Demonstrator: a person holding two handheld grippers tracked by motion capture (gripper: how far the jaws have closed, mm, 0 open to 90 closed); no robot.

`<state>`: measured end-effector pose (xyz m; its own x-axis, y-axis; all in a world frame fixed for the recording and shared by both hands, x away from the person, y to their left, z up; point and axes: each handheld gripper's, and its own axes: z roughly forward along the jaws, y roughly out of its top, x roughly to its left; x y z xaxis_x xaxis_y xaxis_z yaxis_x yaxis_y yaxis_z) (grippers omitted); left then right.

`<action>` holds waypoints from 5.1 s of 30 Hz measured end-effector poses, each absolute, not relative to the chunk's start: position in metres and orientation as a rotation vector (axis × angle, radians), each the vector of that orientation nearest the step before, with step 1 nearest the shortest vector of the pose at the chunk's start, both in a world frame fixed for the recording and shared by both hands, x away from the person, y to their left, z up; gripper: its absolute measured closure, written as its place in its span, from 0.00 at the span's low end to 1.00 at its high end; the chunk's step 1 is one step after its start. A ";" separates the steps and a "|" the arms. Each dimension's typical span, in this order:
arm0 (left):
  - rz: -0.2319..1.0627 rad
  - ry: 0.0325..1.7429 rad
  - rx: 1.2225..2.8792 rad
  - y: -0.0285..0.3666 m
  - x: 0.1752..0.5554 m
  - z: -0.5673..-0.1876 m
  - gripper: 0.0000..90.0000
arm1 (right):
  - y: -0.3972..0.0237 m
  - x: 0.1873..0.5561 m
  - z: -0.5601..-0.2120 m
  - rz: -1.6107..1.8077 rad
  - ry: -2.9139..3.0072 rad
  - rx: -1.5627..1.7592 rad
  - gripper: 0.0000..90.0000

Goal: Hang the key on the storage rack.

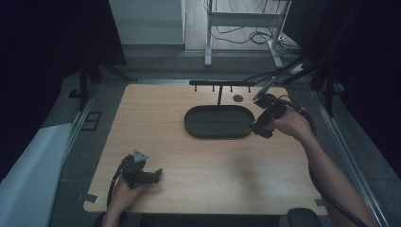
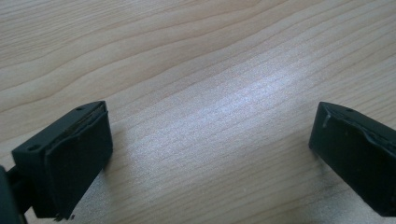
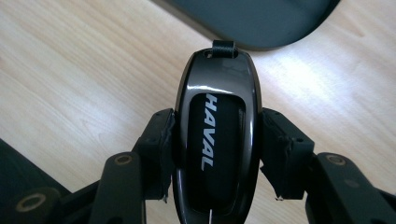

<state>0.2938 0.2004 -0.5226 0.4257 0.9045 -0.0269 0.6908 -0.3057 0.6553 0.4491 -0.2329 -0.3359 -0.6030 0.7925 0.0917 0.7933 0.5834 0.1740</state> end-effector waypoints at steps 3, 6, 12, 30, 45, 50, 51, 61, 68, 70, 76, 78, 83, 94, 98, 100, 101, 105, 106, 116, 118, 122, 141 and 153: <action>0.469 1.342 2.089 0.200 0.294 -0.523 0.00 | -0.233 0.458 -0.327 -0.316 -2.788 -1.448 0.54; 0.469 1.342 2.089 0.200 0.294 -0.523 0.00 | -0.234 0.463 -0.322 -0.323 -2.784 -1.473 0.54; 0.469 1.342 2.089 0.200 0.294 -0.523 0.00 | -0.236 0.476 -0.310 -0.346 -2.760 -1.538 0.54; 0.468 1.343 2.089 0.200 0.294 -0.523 0.00 | -0.235 0.504 -0.285 -0.423 -2.728 -1.675 0.54; 0.468 1.343 2.092 0.200 0.294 -0.523 0.00 | -0.225 0.519 -0.267 -0.460 -2.733 -1.740 0.54; 0.469 1.342 2.092 0.200 0.294 -0.523 0.00 | -0.221 0.521 -0.259 -0.467 -2.743 -1.745 0.54; 0.468 1.342 2.092 0.200 0.294 -0.523 0.00 | -0.221 0.522 -0.258 -0.473 -2.743 -1.754 0.54; 0.469 1.342 2.092 0.200 0.294 -0.523 0.00 | -0.215 0.530 -0.253 -0.500 -2.755 -1.791 0.54; 0.468 1.342 2.091 0.200 0.294 -0.523 0.00 | -0.221 0.534 -0.260 -0.489 -2.768 -1.832 0.54; 0.468 1.343 2.092 0.200 0.294 -0.523 0.00 | -0.224 0.535 -0.264 -0.483 -2.772 -1.852 0.54; 0.468 1.342 2.092 0.200 0.294 -0.523 0.00 | -0.237 0.536 -0.275 -0.451 -2.772 -1.895 0.54; 0.468 1.343 2.092 0.200 0.294 -0.523 0.00 | -0.241 0.537 -0.281 -0.441 -2.768 -1.902 0.54; 0.470 1.341 2.091 0.200 0.294 -0.523 0.00 | -0.247 0.539 -0.300 -0.387 -2.766 -1.919 0.54; 0.473 1.342 2.089 0.200 0.294 -0.523 0.00 | -0.254 0.542 -0.329 -0.370 -2.752 -1.916 0.54; 0.472 1.341 2.089 0.200 0.294 -0.523 0.00 | -0.250 0.543 -0.338 -0.363 -2.773 -1.903 0.54; 0.473 1.341 2.089 0.200 0.294 -0.523 0.00 | -0.247 0.543 -0.344 -0.358 -2.781 -1.894 0.54; 0.473 1.342 2.089 0.200 0.294 -0.523 0.00 | -0.244 0.544 -0.350 -0.356 -2.790 -1.882 0.54; 0.471 1.344 2.087 0.200 0.294 -0.523 0.00 | -0.240 0.545 -0.361 -0.352 -2.798 -1.864 0.54; 0.472 1.344 2.087 0.200 0.294 -0.523 0.00 | -0.238 0.545 -0.365 -0.345 -2.805 -1.860 0.54; 0.471 1.343 2.090 0.200 0.294 -0.523 0.00 | -0.225 0.546 -0.384 -0.340 -2.853 -1.805 0.54; 0.471 1.343 2.089 0.200 0.294 -0.523 0.00 | -0.223 0.546 -0.386 -0.347 -2.848 -1.808 0.54; 0.472 1.343 2.089 0.200 0.294 -0.523 0.00 | -0.223 0.545 -0.390 -0.356 -2.857 -1.793 0.53; 0.471 1.343 2.089 0.200 0.294 -0.523 0.00 | -0.222 0.533 -0.379 -0.511 -2.898 -1.681 0.27; 0.471 1.343 2.089 0.200 0.294 -0.523 0.00 | -0.224 0.520 -0.379 -0.516 -2.933 -1.576 0.11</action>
<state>0.2937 0.2002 -0.5227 0.4242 0.9052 -0.0261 0.6906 -0.3047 0.6559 0.5196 -0.2243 -0.3793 -0.5420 0.8386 -0.0551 0.7695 0.5216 0.3685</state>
